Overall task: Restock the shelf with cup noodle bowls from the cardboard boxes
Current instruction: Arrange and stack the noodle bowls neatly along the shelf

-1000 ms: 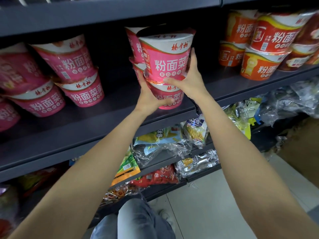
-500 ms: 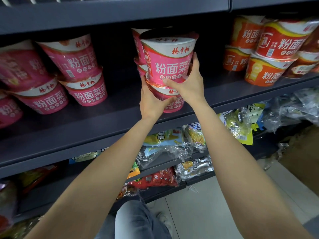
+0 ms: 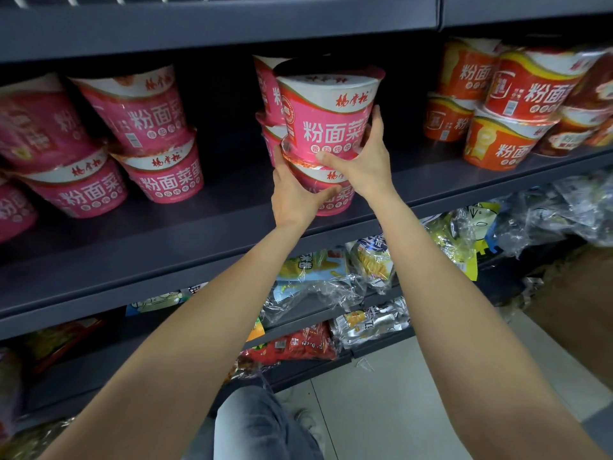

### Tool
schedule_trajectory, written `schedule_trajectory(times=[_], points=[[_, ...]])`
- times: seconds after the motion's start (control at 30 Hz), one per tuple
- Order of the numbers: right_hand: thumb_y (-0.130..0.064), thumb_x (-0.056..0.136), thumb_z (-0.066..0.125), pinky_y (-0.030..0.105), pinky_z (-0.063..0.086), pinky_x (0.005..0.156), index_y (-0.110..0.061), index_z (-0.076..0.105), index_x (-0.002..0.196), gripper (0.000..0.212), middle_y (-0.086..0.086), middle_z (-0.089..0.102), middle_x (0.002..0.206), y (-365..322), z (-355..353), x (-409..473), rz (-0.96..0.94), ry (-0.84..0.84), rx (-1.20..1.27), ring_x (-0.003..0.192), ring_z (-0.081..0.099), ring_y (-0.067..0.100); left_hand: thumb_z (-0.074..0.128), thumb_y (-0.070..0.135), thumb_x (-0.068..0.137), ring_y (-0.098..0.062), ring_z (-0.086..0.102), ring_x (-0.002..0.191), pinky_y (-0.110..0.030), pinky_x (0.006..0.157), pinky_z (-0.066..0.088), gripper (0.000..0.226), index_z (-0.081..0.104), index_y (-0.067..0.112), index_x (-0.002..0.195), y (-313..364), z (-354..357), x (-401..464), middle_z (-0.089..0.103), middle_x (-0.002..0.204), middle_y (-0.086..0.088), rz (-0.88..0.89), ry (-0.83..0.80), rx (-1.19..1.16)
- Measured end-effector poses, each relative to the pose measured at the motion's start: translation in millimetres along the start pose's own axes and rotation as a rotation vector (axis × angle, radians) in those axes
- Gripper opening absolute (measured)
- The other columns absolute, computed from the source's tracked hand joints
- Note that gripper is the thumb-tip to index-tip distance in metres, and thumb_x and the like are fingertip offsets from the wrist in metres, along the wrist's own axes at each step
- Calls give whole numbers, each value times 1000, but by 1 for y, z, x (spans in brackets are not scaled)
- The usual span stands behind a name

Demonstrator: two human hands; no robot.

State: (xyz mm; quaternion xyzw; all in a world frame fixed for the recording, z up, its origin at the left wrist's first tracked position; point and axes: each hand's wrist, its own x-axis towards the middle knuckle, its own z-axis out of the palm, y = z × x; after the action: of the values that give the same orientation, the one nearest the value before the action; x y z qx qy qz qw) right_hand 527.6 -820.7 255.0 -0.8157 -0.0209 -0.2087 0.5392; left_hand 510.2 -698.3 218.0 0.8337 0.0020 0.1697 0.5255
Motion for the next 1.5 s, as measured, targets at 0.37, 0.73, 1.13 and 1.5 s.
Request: schedule_trajectory(times=[0.37, 0.73, 1.13, 1.5], points=[[-31, 86, 67, 24, 37, 102, -12, 40, 141, 64, 3, 49, 136, -16, -2, -70, -167, 311, -35, 126, 45, 17, 78, 18, 78, -9, 40, 130, -25, 109, 31, 98, 14, 16, 153, 9, -56, -20, 41, 141, 9, -35, -248, -18], [-18, 89, 60, 36, 54, 79, -13, 56, 123, 34, -1, 63, 108, -58, 139, -96, -402, -85, -38, 90, 62, 11, 65, 19, 90, -22, 59, 108, -33, 90, 49, 49, 48, 1, 132, -86, -238, -21, 60, 125, -9, 163, 177, 430], [-11, 83, 71, 19, 29, 102, -16, 3, 152, 97, 3, 30, 152, -72, 235, -16, -47, -439, 139, 132, 34, 8, 69, 40, 83, -21, 32, 142, -27, 112, 29, 101, 1, 16, 154, -115, -221, 69, 29, 157, -3, 83, -1, 232], [-9, 81, 68, 39, 34, 113, -20, 1, 153, 99, 3, 35, 150, -24, 191, -11, -76, -211, 112, 136, 38, 15, 66, 45, 68, -12, 39, 134, -23, 102, 34, 111, -1, 23, 154, -81, -174, 80, 39, 151, 0, 36, -209, 0]])
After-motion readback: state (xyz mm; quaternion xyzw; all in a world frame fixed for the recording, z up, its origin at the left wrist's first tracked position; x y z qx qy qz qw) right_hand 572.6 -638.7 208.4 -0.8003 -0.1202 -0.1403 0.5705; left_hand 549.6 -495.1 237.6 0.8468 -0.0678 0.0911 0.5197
